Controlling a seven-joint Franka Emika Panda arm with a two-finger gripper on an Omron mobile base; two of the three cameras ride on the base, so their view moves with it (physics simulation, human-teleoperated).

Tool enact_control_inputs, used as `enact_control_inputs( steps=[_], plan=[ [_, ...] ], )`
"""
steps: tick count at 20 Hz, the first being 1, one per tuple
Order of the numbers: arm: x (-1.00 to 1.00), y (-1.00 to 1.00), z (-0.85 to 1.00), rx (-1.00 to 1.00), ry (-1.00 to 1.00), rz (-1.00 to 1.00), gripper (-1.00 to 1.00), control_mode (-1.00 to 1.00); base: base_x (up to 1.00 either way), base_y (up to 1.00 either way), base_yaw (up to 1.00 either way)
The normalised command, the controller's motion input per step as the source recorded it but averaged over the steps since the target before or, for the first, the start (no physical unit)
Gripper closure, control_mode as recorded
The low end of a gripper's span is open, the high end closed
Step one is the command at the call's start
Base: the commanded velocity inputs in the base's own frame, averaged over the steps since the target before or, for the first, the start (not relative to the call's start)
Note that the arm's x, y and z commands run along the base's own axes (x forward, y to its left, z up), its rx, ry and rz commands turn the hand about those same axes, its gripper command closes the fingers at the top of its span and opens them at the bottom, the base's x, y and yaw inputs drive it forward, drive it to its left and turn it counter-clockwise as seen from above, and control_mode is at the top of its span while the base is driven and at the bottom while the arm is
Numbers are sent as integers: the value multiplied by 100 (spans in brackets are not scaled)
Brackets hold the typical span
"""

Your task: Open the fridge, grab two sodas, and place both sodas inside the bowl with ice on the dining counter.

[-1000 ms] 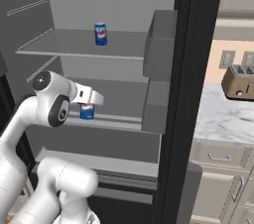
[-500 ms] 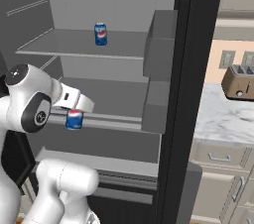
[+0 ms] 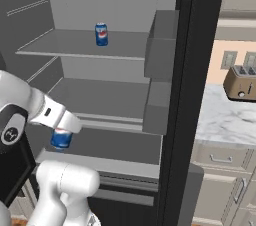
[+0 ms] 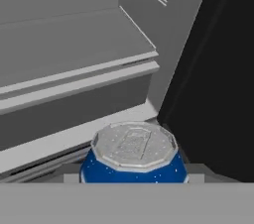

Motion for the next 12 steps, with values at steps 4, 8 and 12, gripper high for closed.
enact_control_inputs(
  steps=[4, 8, 12],
  plan=[
    [-84, -6, 0, 2, -10, -11, 100, -100, 0, 0, 0],
    [-8, 1, 0, 0, -1, 0, 100, 100, -9, 5, 1],
    [0, 0, 0, 0, 0, 0, 100, 100, -93, -2, -23]
  ],
)
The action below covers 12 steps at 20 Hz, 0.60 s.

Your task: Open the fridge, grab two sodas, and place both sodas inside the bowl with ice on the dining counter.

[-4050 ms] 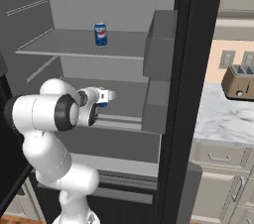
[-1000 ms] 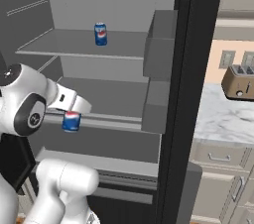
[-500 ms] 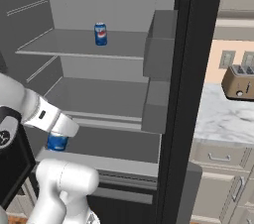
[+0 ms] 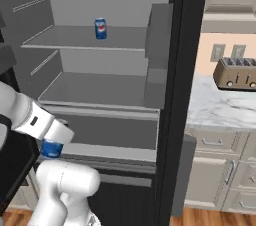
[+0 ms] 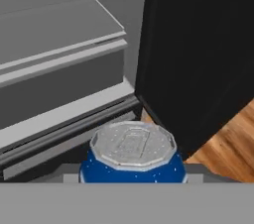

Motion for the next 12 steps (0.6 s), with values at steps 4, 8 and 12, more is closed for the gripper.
enact_control_inputs(
  steps=[4, 8, 12],
  plan=[
    [0, 0, 0, 0, 0, 0, 100, 100, -100, 2, -38],
    [0, 0, 0, 0, 0, 0, 100, 100, -100, 1, -44],
    [0, 0, 0, 0, 0, 0, 100, 100, -90, 0, -50]
  ],
)
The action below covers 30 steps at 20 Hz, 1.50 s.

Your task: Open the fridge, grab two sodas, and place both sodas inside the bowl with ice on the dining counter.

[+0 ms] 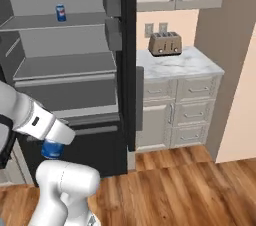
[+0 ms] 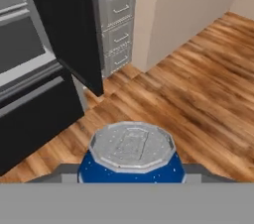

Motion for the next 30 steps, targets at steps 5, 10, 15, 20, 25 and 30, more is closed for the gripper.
enact_control_inputs(
  steps=[5, 10, 15, 20, 25, 30],
  plan=[
    [0, 0, 0, 0, 0, 0, 100, 100, -70, 0, -57],
    [0, 0, 0, 0, 0, 0, 100, 100, -40, 0, -65],
    [0, 0, 0, 0, 0, 0, 100, 100, -18, 0, -66],
    [0, 0, 0, 0, 0, 0, 100, 100, -4, 0, -65],
    [0, 0, 0, 0, 0, 0, 100, 100, 0, 0, -64],
    [0, 0, 0, 0, 0, 0, 100, 100, -1, 0, -62]
  ],
)
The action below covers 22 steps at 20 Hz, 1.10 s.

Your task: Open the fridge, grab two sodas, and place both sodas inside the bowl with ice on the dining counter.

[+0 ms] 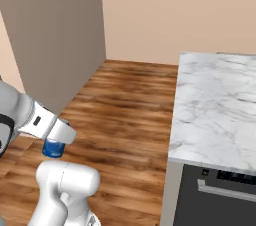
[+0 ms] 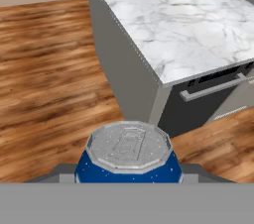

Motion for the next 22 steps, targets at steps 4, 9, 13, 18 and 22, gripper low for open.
enact_control_inputs(
  steps=[4, 9, 13, 18, 22],
  plan=[
    [0, 0, 0, 0, 0, 0, 100, 100, 0, 5, -56],
    [0, 0, 0, 0, 0, 0, 100, 100, 28, 52, -36],
    [0, 0, 0, 0, 0, 0, 100, 100, 41, 97, -22],
    [0, 0, 0, 0, 0, 0, 100, 100, 70, 89, -18],
    [0, 0, 0, 0, 0, 0, 100, 100, 100, 9, -3]
  ],
)
